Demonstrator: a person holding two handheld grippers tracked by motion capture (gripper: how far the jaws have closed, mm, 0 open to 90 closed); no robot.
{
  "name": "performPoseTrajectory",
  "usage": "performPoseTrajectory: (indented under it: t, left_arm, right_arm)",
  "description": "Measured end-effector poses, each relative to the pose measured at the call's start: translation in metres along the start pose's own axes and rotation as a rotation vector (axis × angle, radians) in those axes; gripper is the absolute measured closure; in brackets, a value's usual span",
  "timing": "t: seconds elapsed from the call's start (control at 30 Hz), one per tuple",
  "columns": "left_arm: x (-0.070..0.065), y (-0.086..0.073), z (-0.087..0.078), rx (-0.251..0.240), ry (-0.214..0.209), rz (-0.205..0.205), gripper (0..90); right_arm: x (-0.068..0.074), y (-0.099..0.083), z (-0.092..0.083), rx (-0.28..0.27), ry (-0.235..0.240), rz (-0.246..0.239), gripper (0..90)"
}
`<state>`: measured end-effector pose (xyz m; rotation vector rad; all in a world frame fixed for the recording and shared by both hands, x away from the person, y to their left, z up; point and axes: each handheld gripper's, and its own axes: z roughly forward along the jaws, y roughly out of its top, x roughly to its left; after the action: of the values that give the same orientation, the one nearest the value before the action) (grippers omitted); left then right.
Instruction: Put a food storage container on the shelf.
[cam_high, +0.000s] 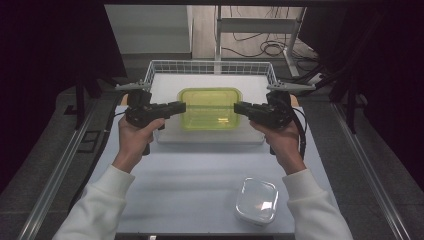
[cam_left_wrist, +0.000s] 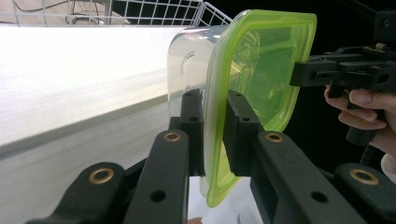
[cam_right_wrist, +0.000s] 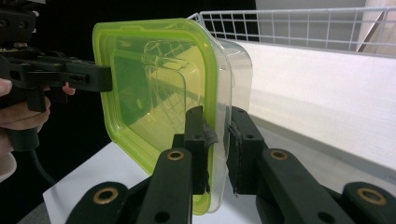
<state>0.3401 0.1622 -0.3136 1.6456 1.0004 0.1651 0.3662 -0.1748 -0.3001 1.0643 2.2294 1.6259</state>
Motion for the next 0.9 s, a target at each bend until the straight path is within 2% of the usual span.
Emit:
performPoseTrajectory:
  t: [0.3,0.6,0.9]
  left_arm:
    - [0.006,0.02,0.008,0.006,-0.017,-0.013,79.2]
    - [0.015,0.04,0.02,0.032,-0.015,-0.027,79.3]
    - [0.035,0.055,0.037,0.075,-0.015,-0.059,79.3]
  right_arm:
    - [-0.01,0.016,0.001,-0.025,-0.005,0.018,78.8]
    - [-0.022,0.029,0.006,-0.012,-0.017,0.048,78.8]
    - [-0.042,0.038,0.022,0.011,-0.014,0.104,78.7]
